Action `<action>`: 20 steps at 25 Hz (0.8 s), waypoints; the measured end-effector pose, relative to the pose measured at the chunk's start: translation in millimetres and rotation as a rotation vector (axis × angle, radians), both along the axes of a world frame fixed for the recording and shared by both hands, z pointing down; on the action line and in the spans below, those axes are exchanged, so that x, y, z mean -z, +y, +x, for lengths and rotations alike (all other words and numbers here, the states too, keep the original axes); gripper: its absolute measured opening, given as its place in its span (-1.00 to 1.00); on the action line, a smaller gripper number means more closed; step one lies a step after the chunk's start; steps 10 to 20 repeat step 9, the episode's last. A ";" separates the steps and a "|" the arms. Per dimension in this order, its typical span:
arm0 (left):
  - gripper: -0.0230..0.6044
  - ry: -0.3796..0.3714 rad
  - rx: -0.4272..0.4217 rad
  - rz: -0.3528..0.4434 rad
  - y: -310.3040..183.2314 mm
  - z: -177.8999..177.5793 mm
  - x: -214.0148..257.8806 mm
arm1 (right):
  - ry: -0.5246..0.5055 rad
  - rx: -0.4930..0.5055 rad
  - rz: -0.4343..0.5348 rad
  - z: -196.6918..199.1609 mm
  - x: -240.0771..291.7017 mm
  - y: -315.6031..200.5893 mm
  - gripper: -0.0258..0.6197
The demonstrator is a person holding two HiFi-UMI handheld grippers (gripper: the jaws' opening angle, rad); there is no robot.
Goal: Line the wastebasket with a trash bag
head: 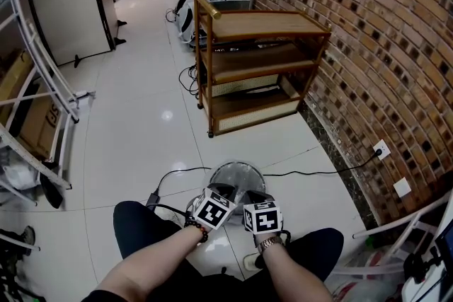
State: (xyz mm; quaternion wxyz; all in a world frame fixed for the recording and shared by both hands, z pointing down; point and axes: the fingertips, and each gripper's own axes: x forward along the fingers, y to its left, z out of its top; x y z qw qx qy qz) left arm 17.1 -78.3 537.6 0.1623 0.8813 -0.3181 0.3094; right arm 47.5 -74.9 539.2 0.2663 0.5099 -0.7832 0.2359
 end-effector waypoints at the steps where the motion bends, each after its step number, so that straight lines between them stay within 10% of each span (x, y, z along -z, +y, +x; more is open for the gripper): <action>1: -0.92 -0.001 0.000 -0.001 0.5 -0.1 -0.2 | 0.001 0.000 -0.001 -0.1 0.0 0.5 -0.92; 20: -0.92 -0.002 0.002 0.003 -0.3 0.2 -1.7 | 0.003 0.001 0.002 1.3 -1.2 0.3 -0.92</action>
